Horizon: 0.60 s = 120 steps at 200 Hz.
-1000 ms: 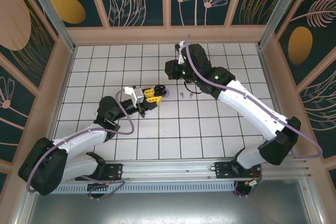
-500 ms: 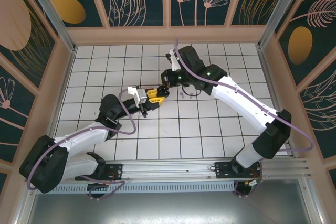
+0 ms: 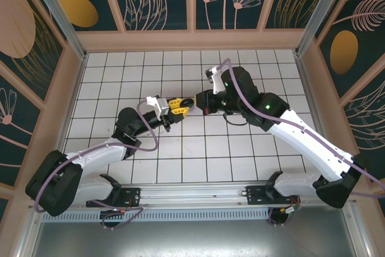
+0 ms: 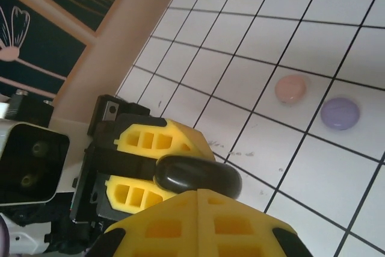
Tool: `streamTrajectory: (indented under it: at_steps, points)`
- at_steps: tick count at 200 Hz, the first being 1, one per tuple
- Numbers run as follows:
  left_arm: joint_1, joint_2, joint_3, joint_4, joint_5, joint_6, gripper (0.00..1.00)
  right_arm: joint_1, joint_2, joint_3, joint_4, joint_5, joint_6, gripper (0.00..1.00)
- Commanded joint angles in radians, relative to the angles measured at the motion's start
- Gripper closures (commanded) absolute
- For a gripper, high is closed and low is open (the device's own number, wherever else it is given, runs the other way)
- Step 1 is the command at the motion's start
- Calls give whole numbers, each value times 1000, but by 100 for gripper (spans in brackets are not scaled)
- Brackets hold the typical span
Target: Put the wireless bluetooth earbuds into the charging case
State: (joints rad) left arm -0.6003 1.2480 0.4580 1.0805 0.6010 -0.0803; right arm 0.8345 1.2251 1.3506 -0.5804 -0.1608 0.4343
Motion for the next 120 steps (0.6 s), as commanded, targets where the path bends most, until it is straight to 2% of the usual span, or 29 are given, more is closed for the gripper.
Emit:
streamTrajectory:
  at_steps: [1,10,42,60,99,120]
  points:
    - [5,13,36,71,-32,-50,100,-18,-23,-29,31,92,39,100]
    - [6,12,33,70,-39,-63,100,-21,-36,-50,54,112,49,96]
    - [5,-9,1,33,-113,-122,100,-39,-98,-180,129,191,93,57]
    - [5,-30,-37,7,-167,-162,100,-46,-120,-270,162,205,112,44]
    - [5,-101,-124,-126,-315,-252,100,-48,-133,-416,213,228,140,36]
    - [5,-139,-146,-271,-440,-300,100,-48,-134,-471,226,242,151,35]
